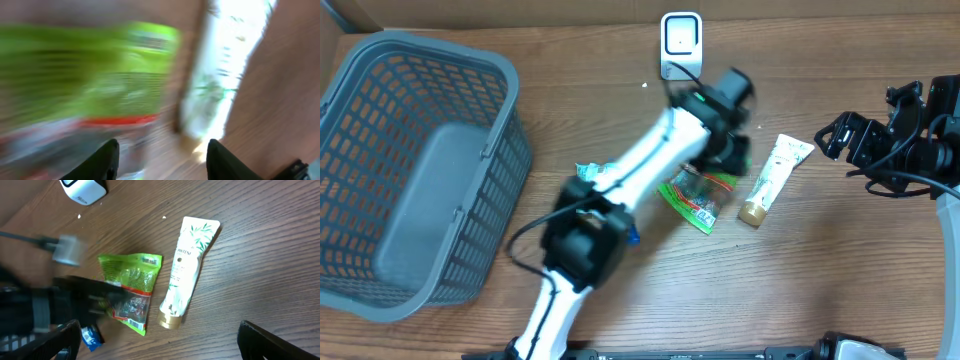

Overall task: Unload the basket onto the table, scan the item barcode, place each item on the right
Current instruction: 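Carry the white tube right and drop it beside the green bag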

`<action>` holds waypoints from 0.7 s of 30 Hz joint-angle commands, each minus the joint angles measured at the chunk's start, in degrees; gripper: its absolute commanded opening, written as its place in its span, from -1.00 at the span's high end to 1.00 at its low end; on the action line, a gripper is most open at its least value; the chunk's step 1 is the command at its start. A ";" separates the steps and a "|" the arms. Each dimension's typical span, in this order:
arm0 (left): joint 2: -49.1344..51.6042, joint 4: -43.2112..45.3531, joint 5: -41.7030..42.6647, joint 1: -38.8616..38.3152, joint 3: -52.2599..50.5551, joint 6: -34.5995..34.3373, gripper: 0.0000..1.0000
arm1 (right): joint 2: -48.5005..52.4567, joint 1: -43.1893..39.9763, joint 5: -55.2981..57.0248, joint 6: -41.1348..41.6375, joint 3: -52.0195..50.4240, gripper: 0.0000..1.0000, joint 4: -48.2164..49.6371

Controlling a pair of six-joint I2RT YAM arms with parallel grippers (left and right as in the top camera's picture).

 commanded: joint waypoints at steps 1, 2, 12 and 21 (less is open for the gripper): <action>-7.39 -5.22 -8.59 7.23 2.97 4.96 0.09 | -0.39 0.22 0.48 -0.24 1.77 -1.00 0.31; -7.67 -6.75 -9.84 8.50 2.97 5.38 0.10 | -0.39 0.22 0.48 -0.24 1.77 -1.00 0.31; -7.50 -13.33 -14.45 22.51 2.38 14.95 0.22 | -0.39 0.22 0.44 -0.24 1.77 -1.00 0.28; -7.50 -20.39 -20.41 31.10 2.29 17.94 0.32 | -0.39 0.22 0.46 -0.24 1.77 -1.00 0.31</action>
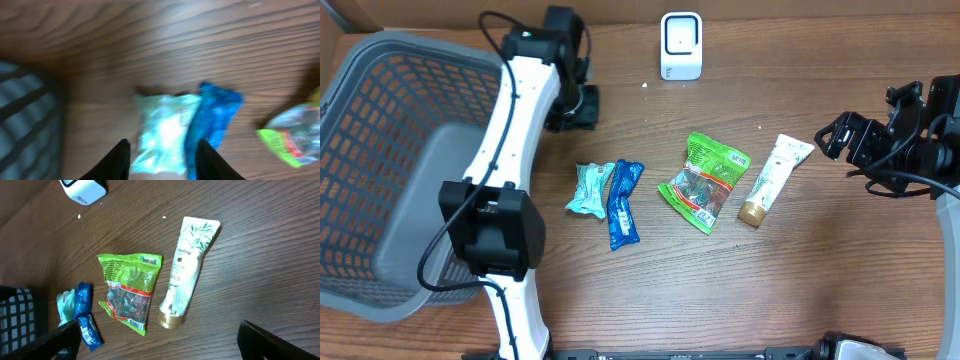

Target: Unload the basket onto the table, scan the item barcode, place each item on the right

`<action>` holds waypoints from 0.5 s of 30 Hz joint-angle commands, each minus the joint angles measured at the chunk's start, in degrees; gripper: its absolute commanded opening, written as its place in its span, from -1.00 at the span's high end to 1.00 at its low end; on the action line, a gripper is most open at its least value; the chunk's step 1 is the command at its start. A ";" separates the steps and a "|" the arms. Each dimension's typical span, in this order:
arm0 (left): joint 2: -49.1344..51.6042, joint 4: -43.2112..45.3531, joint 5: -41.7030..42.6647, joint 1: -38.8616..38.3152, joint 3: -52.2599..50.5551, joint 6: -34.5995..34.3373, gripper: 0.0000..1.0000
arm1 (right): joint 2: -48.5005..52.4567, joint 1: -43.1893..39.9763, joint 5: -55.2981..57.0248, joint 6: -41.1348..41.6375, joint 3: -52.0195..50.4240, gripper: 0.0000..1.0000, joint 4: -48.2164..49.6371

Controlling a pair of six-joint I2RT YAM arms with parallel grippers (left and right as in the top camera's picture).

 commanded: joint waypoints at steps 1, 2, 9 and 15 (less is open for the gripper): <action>-0.04 -1.75 -4.31 3.19 -0.22 2.36 0.32 | -0.39 0.22 0.46 -0.22 1.77 -1.00 0.35; -0.04 -2.08 -4.39 4.13 -0.22 2.45 0.32 | -0.39 0.22 0.46 -0.22 1.77 -1.00 0.37; -0.04 -1.25 -4.35 9.64 -0.22 11.61 0.26 | -0.39 0.22 -0.48 -0.04 1.77 -1.00 0.35; -0.04 -0.35 -4.74 12.13 -0.22 12.74 0.20 | -0.39 0.22 -0.59 -0.04 1.77 -1.00 0.31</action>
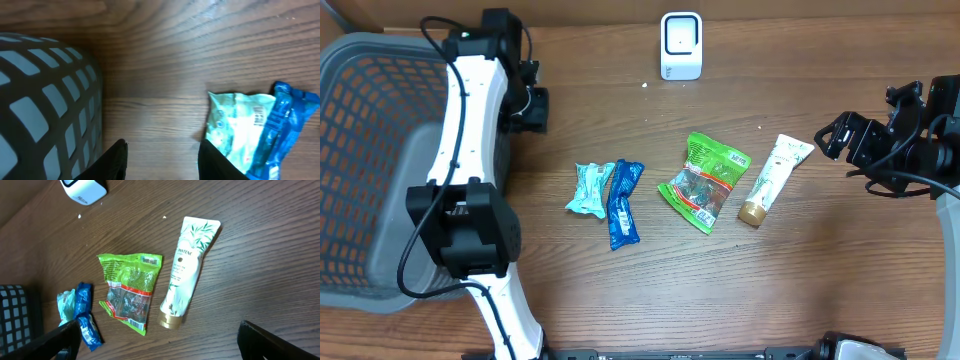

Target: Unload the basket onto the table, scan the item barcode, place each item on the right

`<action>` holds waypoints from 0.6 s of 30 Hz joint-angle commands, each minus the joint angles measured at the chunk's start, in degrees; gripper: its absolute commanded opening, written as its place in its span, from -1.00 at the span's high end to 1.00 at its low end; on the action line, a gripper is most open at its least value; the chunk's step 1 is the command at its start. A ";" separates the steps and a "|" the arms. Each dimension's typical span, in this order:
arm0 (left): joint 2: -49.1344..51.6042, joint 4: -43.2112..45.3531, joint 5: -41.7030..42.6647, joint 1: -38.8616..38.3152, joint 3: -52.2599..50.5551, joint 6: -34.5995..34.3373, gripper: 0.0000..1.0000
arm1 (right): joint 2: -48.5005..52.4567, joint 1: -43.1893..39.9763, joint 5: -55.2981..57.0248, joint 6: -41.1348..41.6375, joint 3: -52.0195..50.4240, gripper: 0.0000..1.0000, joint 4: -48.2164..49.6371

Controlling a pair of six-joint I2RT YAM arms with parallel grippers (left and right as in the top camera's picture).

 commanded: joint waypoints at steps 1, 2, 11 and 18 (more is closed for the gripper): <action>-0.04 0.57 -2.34 2.19 -0.20 2.19 0.17 | -0.39 0.22 -0.46 -0.07 1.77 -1.00 0.24; -0.04 0.76 -2.64 2.84 -0.20 1.40 0.15 | -0.39 0.22 -0.46 -0.07 1.77 -1.00 0.17; -0.04 2.43 6.23 6.75 -0.17 0.48 0.24 | -0.39 0.22 -0.50 -0.07 1.77 -1.00 0.37; -2.73 1.75 9.40 2.36 4.33 2.58 0.28 | -0.42 0.22 -1.68 -0.09 1.77 -1.00 0.50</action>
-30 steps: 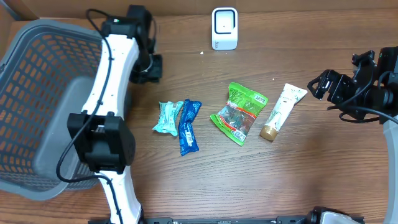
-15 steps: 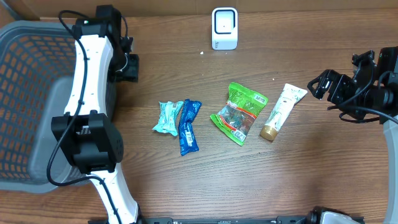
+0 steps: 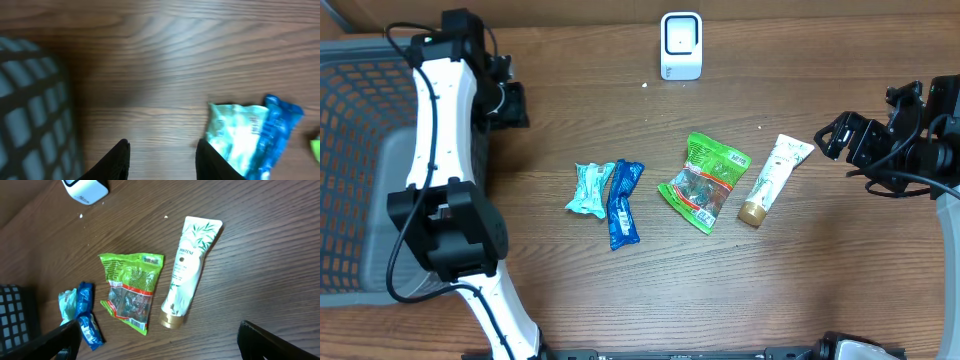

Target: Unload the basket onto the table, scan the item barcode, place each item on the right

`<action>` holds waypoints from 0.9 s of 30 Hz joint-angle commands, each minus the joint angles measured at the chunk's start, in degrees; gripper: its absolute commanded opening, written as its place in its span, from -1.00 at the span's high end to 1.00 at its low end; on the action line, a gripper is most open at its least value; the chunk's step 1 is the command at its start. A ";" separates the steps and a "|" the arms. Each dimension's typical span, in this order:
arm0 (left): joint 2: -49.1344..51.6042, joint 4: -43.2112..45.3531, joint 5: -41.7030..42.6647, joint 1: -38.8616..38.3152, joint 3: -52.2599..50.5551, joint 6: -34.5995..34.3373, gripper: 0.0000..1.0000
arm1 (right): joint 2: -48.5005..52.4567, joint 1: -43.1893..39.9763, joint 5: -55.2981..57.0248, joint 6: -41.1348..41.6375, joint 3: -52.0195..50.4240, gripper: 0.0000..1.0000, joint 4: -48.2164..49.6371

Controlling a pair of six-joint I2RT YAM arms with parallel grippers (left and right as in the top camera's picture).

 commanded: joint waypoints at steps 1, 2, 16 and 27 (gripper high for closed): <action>-3.69 -0.50 2.89 -3.23 4.76 1.11 0.26 | -0.42 0.22 -1.40 -0.07 1.77 -1.00 0.48; -4.76 -0.83 2.89 -3.74 5.79 1.03 0.24 | -0.42 0.22 -1.55 -0.07 1.77 -1.00 0.46; -13.84 -1.46 2.95 -4.42 8.96 -0.61 -1.00 | 0.46 0.28 -0.85 6.10 -2.82 -0.73 2.69; -13.03 -1.14 4.37 -4.42 7.52 -0.57 -0.99 | 4.52 2.25 -6.56 7.37 -18.25 -0.06 18.60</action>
